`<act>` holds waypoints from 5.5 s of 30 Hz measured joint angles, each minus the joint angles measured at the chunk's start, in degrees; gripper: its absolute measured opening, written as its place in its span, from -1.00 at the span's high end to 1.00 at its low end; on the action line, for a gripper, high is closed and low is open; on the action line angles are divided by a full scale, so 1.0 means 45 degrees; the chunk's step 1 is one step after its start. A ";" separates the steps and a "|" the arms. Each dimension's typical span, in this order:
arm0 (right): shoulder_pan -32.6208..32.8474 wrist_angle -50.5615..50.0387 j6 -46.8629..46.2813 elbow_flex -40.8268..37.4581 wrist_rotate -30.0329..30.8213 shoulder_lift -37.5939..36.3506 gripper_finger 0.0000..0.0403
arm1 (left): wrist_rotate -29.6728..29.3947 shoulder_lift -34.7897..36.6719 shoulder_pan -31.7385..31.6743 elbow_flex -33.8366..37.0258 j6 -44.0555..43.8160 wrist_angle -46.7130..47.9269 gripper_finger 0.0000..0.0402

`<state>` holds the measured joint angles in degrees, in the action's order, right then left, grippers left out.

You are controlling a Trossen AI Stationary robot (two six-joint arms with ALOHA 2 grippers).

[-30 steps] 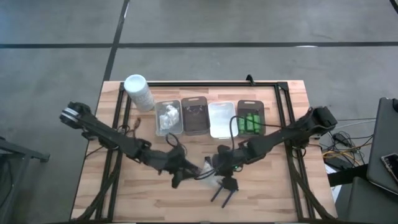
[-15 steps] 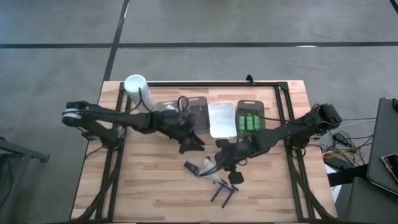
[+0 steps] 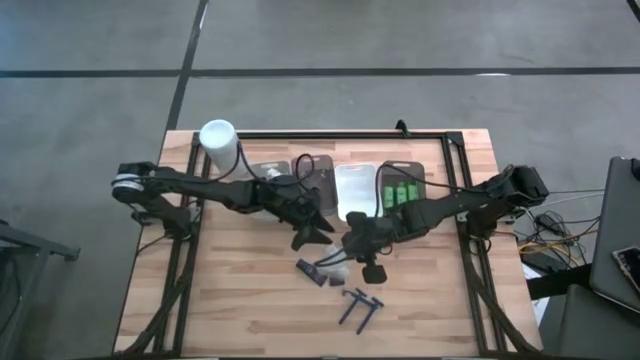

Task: Pick & Place Travel size toiletries
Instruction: Put the cotton pack in the left white bin, then put the left shave cream in the left black bin

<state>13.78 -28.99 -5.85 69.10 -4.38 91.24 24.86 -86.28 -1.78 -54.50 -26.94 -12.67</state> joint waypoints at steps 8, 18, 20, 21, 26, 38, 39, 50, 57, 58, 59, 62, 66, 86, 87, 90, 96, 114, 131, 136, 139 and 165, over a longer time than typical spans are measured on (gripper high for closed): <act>-0.0029 -0.0246 0.0251 0.0000 -0.0082 0.0000 0.91 | 0.0531 -0.0820 0.0024 -0.0153 0.0185 -0.0011 -0.11; -0.0014 -0.0287 0.0405 0.0005 -0.0151 0.0000 0.91 | 0.0495 -0.1229 0.0038 -0.0382 0.0485 0.0618 -0.11; -0.0014 -0.0283 0.0447 0.0005 -0.0151 -0.0005 0.91 | 0.0495 -0.1308 0.0051 -0.0416 0.0612 0.1060 -0.11; -0.0014 -0.0292 0.0447 0.0005 -0.0146 -0.0010 0.91 | 0.0499 -0.1357 0.0051 -0.0418 0.0631 0.1158 -0.11; -0.0014 -0.0492 0.0449 0.0005 -0.0146 -0.0024 0.91 | 0.0848 -0.1389 0.0137 -0.0423 0.0632 0.1050 -0.11; -0.0015 -0.0515 0.0452 0.0005 0.0103 -0.0024 0.91 | 0.1092 -0.1389 0.0335 -0.0452 0.0631 0.0530 0.25; -0.0019 -0.0515 0.0443 0.0005 0.0112 -0.0024 0.91 | 0.1036 -0.1389 0.0335 -0.0452 0.0634 0.0357 0.30; -0.0024 -0.0510 -0.0883 0.0005 0.0350 -0.0024 0.84 | 0.0893 -0.1376 0.0340 -0.0452 0.0982 0.0032 0.93; 0.0008 -0.1104 -0.3099 0.0008 0.0350 -0.0106 0.58 | 0.0694 -0.1175 0.0359 -0.0442 0.1003 0.0644 0.93; 0.0054 -0.1354 -0.3357 0.0019 0.0340 -0.0171 0.53 | 0.0680 -0.1068 0.0359 -0.0439 0.1006 0.0998 0.94; 0.0111 -0.1734 -0.3581 0.0013 0.0345 -0.0266 0.48 | 0.0604 -0.0959 0.0370 -0.0419 0.1040 0.1417 0.95; 0.0343 -0.2178 -0.4051 0.0005 0.0421 -0.0578 0.31 | -0.0100 -0.0489 0.0471 -0.0353 0.1351 0.2395 0.96; 0.0817 -0.2704 -0.4702 0.0005 0.1759 -0.1335 0.11 | -0.1330 0.0438 0.0629 -0.0327 0.1736 0.4046 0.96; 0.2575 -0.3805 -1.2034 -0.1364 0.8554 -0.3076 -0.32 | -1.3178 0.7422 0.0618 0.0337 -0.0535 1.2564 0.96; 0.2579 -0.3460 -1.2221 -0.1495 0.8666 -0.2986 -0.33 | -1.3087 0.7607 0.0307 0.0548 -0.0424 1.2499 0.96; 0.2580 -0.2546 -1.2361 -0.1739 0.8694 -0.2759 -0.35 | -1.1748 0.8004 -0.0758 0.1357 0.0025 1.1907 0.96; 0.2575 -0.2070 -1.2375 -0.1668 0.8666 -0.2327 -0.30 | -0.8082 0.8087 -0.2170 0.3406 0.1070 0.8865 0.96; 0.2575 -0.2044 -1.3711 -0.1477 0.8623 -0.2331 -0.13 | -0.6974 0.8227 -0.2323 0.3658 0.2071 0.8388 0.96; 0.2570 -0.2055 -1.3802 -0.1511 0.6026 -0.1646 -0.36 | -0.7023 0.7450 -0.2750 0.5186 0.0501 0.8175 0.63; 0.2561 -0.1803 -1.3953 -0.1307 0.5367 -0.0656 -0.45 | -0.7043 0.7597 -0.2744 0.4488 -0.0464 0.8181 0.17; 0.2532 -0.1757 -1.3934 -0.0898 0.5355 -0.0124 -0.51 | -0.6943 0.7769 -0.2744 0.3905 -0.0365 0.8226 -0.08; 0.1745 -0.3522 -1.5554 0.3275 0.4642 0.4506 -0.68 | -0.6430 0.8218 0.3224 0.1457 -0.1719 1.1715 0.00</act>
<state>21.63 -44.84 -75.84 83.84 16.51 111.52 -4.07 -49.30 12.73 -47.94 -34.68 40.05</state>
